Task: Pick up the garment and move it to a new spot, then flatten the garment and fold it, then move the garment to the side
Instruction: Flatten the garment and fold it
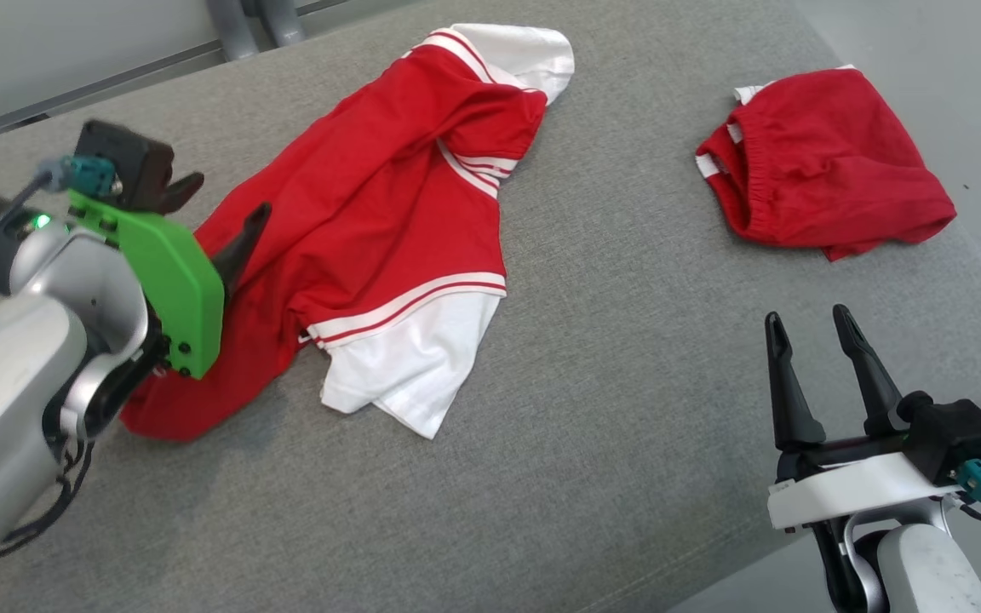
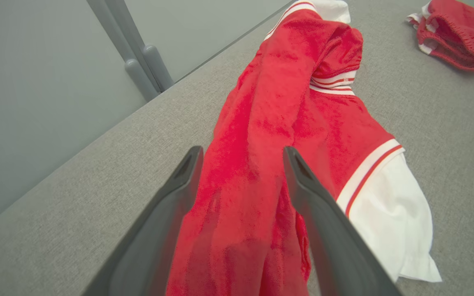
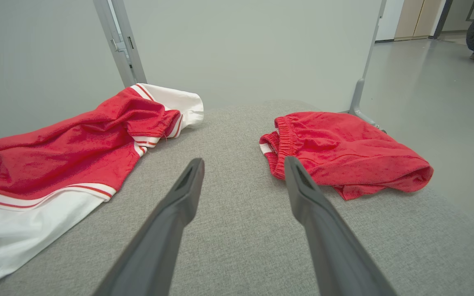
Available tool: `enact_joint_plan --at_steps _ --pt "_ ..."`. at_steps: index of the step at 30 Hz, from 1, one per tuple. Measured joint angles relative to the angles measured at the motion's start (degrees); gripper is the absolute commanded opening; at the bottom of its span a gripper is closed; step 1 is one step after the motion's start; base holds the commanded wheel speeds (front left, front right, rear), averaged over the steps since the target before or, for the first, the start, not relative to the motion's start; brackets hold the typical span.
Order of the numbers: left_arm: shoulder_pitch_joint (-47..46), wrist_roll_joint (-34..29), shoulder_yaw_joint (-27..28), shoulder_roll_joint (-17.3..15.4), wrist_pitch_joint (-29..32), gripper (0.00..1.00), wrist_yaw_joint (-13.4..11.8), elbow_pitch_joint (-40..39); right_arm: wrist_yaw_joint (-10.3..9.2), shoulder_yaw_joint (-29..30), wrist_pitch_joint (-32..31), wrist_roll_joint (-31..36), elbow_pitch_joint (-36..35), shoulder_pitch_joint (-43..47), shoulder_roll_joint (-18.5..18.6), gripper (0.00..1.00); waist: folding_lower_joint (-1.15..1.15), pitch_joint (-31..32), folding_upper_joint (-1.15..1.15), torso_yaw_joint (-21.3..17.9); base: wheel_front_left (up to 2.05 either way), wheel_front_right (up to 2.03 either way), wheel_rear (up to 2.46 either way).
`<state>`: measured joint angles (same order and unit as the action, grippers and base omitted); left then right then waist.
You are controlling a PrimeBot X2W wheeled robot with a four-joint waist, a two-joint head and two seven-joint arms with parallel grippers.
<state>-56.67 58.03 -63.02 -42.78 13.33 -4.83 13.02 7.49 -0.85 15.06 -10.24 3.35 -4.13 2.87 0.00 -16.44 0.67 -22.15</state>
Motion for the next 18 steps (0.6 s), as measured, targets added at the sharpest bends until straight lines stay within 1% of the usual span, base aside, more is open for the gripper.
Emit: enact_joint_plan --at_steps 3,4,6,8,12,18 --pt "5.0 0.6 0.6 -3.4 -1.9 1.00 -5.2 -7.3 0.01 0.4 0.0 0.4 -0.4 -0.3 0.0 1.00 0.00 0.1 0.00 1.8 0.00 0.00 0.00" --pt "7.4 1.5 1.4 -4.4 -3.6 1.00 -8.1 -10.9 0.00 0.6 0.0 0.7 -0.6 -0.4 0.0 1.00 0.00 0.0 0.00 3.0 0.00 0.00 0.00" --pt "9.7 2.2 1.7 -4.7 -4.7 1.00 -10.3 -13.7 0.01 0.7 0.0 0.9 -0.6 -0.5 0.0 1.00 0.00 -0.1 0.00 4.0 0.00 0.00 0.00" --pt "11.6 2.8 1.9 -4.7 -5.8 1.00 -11.9 -15.0 0.01 0.6 0.0 1.0 -0.7 -0.6 0.0 1.00 0.00 -0.4 0.00 5.0 0.00 0.00 0.00" --pt "13.2 3.3 1.8 -4.3 -6.9 1.00 -13.3 -14.2 0.01 0.1 0.0 1.4 -0.6 -0.9 0.0 1.00 0.00 -1.4 0.00 6.4 0.00 0.00 0.00" --pt "13.3 4.4 1.4 -2.5 -5.2 1.00 -12.8 -12.2 0.01 0.0 0.0 1.7 -0.6 -0.9 0.0 1.00 0.00 -1.9 0.00 6.1 0.00 0.00 0.00"
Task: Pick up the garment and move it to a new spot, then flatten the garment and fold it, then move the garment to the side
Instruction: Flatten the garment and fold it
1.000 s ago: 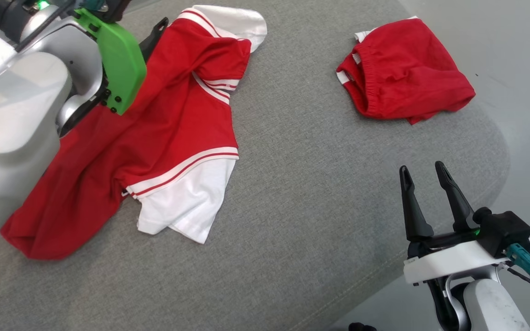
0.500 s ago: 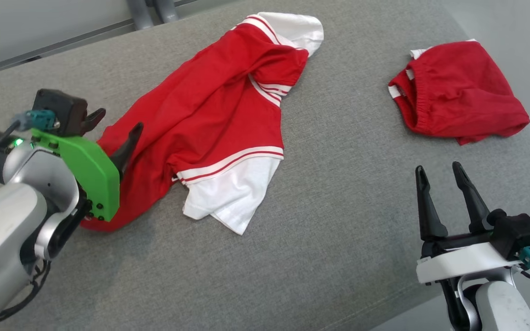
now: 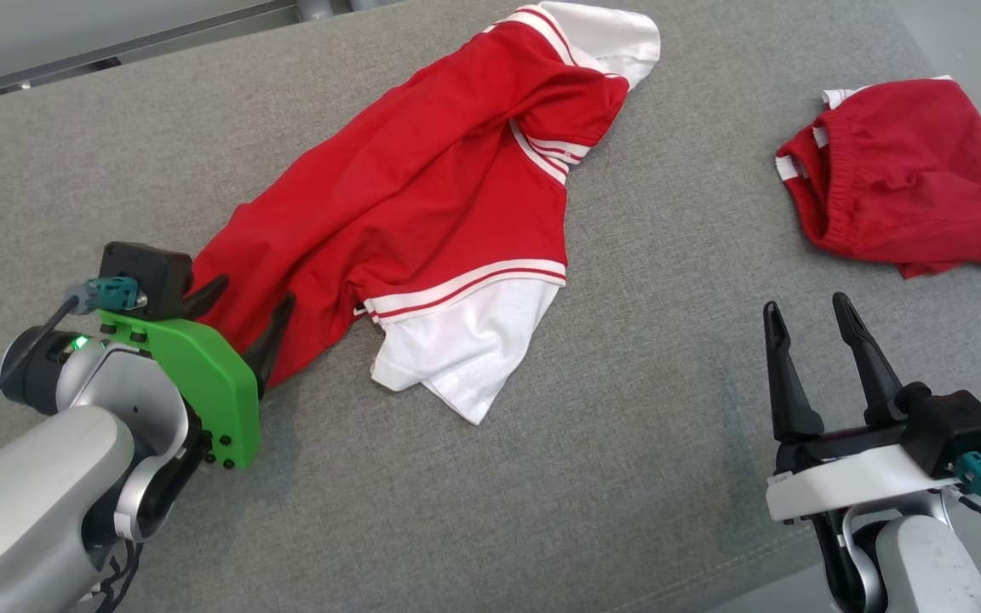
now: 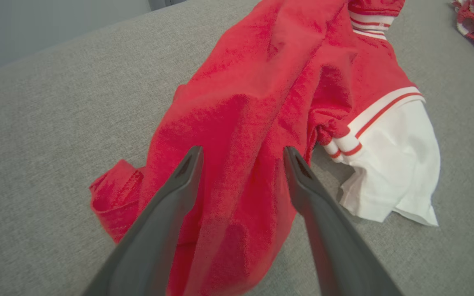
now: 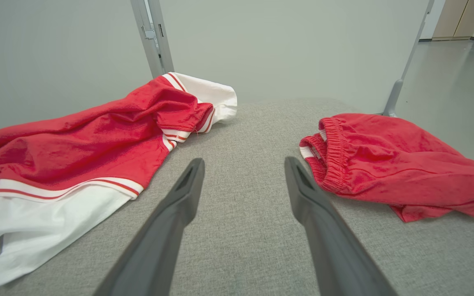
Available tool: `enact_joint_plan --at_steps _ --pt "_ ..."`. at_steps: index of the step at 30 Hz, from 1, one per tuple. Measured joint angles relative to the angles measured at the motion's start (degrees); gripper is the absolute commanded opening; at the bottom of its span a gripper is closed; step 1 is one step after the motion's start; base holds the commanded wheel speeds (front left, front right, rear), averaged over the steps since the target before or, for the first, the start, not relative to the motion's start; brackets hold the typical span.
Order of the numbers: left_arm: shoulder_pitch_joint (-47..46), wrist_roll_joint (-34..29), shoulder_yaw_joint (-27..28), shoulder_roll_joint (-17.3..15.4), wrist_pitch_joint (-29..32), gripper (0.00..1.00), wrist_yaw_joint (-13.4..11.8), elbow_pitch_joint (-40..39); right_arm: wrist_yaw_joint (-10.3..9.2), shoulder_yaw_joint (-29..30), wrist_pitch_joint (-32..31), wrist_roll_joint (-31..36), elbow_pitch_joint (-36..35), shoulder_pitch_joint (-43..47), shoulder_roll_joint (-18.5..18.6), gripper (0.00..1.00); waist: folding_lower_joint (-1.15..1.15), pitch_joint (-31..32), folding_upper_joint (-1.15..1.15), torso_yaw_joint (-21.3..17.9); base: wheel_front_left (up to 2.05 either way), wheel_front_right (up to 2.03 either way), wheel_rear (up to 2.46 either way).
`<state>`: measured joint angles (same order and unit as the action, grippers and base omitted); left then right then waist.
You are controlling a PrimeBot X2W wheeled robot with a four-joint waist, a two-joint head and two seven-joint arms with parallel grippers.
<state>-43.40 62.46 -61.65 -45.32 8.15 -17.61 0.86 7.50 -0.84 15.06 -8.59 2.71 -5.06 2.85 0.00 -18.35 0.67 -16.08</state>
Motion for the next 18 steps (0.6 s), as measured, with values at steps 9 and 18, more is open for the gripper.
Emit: enact_joint_plan --at_steps 9,18 --pt "-1.4 -2.4 -2.0 0.7 1.7 0.00 0.2 7.6 0.00 -0.2 0.0 -0.7 0.0 -0.3 0.0 1.00 0.00 -0.2 0.00 -1.7 0.00 0.00 0.00" --pt "-3.4 0.8 0.8 -5.6 5.8 0.00 0.0 -10.0 -0.01 1.3 0.0 -1.9 0.1 2.6 0.0 1.00 0.00 1.8 0.00 -2.0 0.00 0.00 0.00"
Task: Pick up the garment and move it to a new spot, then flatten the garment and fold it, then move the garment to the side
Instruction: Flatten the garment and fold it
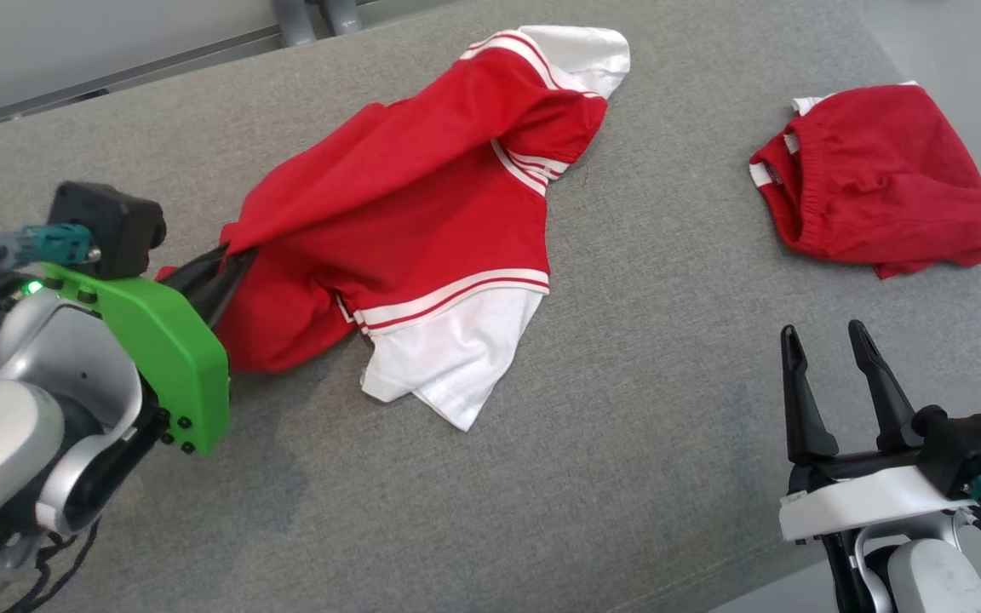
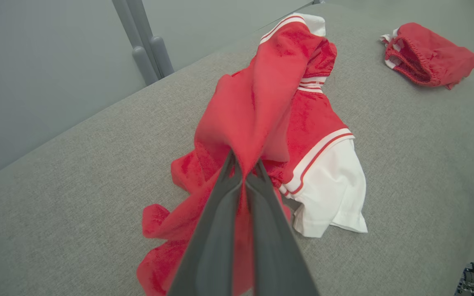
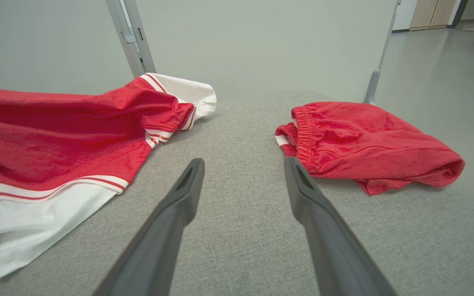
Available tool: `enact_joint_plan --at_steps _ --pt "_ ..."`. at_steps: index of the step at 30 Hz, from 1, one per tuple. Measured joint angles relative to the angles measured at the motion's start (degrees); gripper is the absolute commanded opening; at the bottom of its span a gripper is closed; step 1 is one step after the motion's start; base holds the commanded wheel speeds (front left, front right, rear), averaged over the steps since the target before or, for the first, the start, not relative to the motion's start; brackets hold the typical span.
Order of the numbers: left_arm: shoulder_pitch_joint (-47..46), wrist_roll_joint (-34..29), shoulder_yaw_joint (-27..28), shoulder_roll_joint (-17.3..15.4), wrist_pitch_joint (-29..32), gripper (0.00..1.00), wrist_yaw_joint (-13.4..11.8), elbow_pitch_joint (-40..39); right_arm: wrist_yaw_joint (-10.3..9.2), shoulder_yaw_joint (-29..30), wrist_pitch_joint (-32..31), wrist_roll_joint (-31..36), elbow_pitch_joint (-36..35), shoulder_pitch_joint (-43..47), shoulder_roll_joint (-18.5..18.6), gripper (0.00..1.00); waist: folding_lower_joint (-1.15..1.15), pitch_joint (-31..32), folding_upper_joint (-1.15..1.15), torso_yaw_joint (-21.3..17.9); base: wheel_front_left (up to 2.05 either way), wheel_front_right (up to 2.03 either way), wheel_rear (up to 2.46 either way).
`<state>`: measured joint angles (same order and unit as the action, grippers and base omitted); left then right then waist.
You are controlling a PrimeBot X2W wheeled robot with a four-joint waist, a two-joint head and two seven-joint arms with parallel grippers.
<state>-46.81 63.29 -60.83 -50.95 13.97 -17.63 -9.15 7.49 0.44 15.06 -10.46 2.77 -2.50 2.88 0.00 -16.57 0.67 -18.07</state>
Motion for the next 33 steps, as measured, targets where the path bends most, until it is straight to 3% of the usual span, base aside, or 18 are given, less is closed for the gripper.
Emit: enact_joint_plan --at_steps 7,12,18,21,23,29,33 --pt "-6.4 4.9 4.9 -8.4 10.4 0.00 -2.9 -18.5 0.00 -0.9 0.0 -2.5 0.1 -0.1 0.0 1.00 0.00 0.8 0.00 2.3 0.00 0.00 0.00" --pt "-10.0 12.4 8.3 -10.9 17.9 0.00 -5.3 -25.6 0.00 -1.6 0.0 -3.8 0.7 -0.3 0.0 1.00 0.00 1.7 0.00 3.4 0.00 0.00 0.00" --pt "-12.2 19.1 7.4 -12.2 28.7 0.00 -6.9 -29.9 0.00 -2.8 0.0 -4.9 1.2 -0.4 -0.1 1.00 0.00 1.9 0.00 3.6 0.00 0.00 0.00" --pt "-13.6 17.0 6.5 -14.2 31.2 0.00 -6.5 -27.6 0.00 -3.0 0.0 -5.1 1.5 -0.5 0.0 1.00 0.00 1.5 0.00 3.4 0.00 0.00 0.00" --pt "-13.7 16.7 6.9 -13.9 29.8 0.00 -6.6 -23.3 0.00 -3.0 0.0 -5.1 1.5 -0.8 0.0 1.00 0.00 1.1 0.00 3.2 0.00 0.00 0.00" --pt "-13.5 16.0 7.0 -6.7 24.5 0.00 -5.6 -11.0 0.00 -2.8 0.0 -4.0 1.5 -2.0 0.0 1.00 0.00 0.1 0.00 2.3 0.00 0.00 0.00" --pt "-15.2 6.9 3.7 -5.6 22.1 0.01 -3.4 -0.3 0.00 -3.4 0.0 -3.9 1.4 -3.0 0.0 1.00 0.00 -0.5 0.00 1.0 0.00 0.00 0.00"
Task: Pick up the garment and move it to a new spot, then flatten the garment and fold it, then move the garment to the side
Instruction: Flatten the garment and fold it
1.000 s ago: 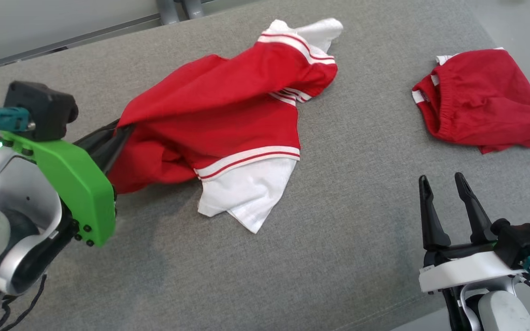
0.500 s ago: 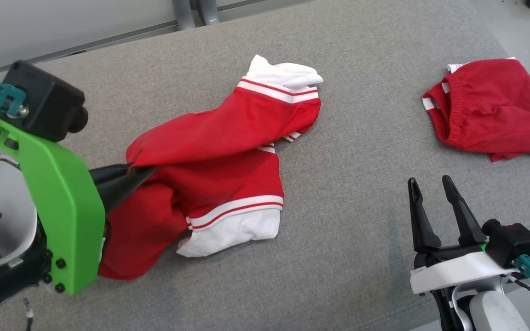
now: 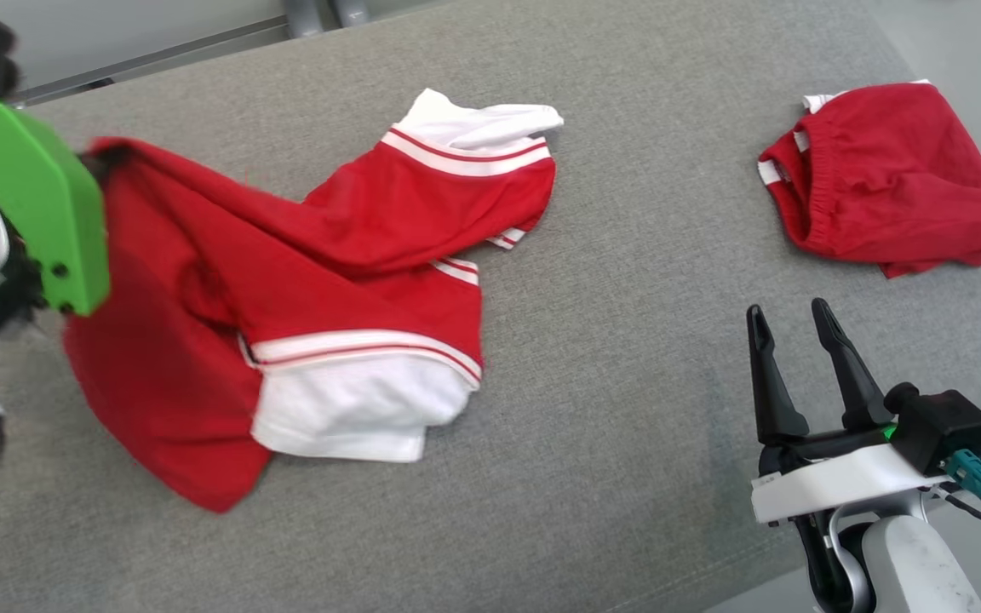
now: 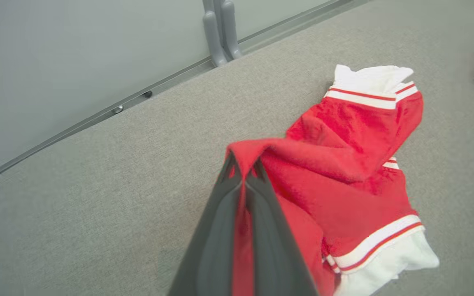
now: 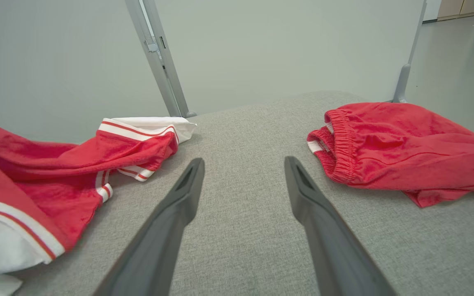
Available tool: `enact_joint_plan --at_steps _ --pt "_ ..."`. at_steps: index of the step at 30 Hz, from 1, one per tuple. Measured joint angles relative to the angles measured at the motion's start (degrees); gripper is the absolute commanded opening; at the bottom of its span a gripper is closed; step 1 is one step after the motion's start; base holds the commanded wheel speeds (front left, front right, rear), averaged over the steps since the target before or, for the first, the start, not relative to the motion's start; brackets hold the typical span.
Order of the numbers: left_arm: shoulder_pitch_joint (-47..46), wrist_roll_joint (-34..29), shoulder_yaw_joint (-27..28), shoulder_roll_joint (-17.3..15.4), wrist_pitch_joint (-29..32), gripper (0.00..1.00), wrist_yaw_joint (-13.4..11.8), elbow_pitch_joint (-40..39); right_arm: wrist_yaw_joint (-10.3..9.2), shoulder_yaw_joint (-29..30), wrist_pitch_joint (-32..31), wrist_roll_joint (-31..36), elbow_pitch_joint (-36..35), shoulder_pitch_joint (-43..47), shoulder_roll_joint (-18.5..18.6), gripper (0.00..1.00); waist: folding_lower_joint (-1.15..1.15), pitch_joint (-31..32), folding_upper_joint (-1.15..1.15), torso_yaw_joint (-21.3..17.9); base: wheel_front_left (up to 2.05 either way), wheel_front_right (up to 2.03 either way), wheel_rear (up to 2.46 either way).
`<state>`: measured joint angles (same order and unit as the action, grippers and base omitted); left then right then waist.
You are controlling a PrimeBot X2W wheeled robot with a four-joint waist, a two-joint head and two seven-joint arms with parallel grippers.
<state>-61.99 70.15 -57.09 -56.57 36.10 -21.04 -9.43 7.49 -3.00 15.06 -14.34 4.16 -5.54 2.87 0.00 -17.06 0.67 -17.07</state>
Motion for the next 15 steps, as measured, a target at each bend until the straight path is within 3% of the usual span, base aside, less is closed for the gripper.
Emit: enact_joint_plan --at_steps 1,3,5,7,11,13,15 --pt "-0.5 -1.6 -0.6 0.3 -0.6 0.04 0.7 3.1 0.00 -0.2 0.0 0.0 0.0 0.0 0.0 1.00 0.00 -0.1 0.00 -0.4 0.00 0.00 0.00" --pt "-0.7 -2.6 -0.6 2.1 -2.7 0.29 1.4 8.1 0.00 -0.5 0.0 0.0 0.0 -0.1 0.0 1.00 0.00 -0.4 0.00 -1.2 0.00 0.00 0.00" --pt "-0.7 -2.4 -0.3 4.0 -4.6 0.42 1.9 12.1 0.00 -0.4 0.0 0.0 0.0 0.0 0.0 1.00 0.00 -0.8 0.00 -2.0 0.00 0.00 0.00" --pt "-0.4 -1.1 0.9 5.7 -6.6 1.00 2.4 14.9 0.00 -0.4 0.0 0.0 0.0 0.0 0.0 1.00 0.00 -1.1 0.00 -2.8 0.00 0.00 0.00" --pt "2.1 3.1 3.3 10.0 -10.2 1.00 3.2 15.9 0.00 0.2 0.0 0.1 0.1 0.8 0.0 1.00 0.00 -1.7 0.00 -3.7 0.00 0.00 0.00" --pt "2.6 2.7 2.8 9.8 -11.0 1.00 3.2 14.1 0.00 0.5 0.0 0.4 0.1 0.9 0.0 1.00 0.00 -1.6 0.00 -3.6 0.00 0.00 0.00" --pt "2.3 -2.9 1.3 7.4 -13.2 1.00 3.4 11.6 0.00 0.8 0.0 0.5 0.1 1.1 0.0 1.00 0.00 -1.4 0.00 -3.4 0.00 0.00 0.00"
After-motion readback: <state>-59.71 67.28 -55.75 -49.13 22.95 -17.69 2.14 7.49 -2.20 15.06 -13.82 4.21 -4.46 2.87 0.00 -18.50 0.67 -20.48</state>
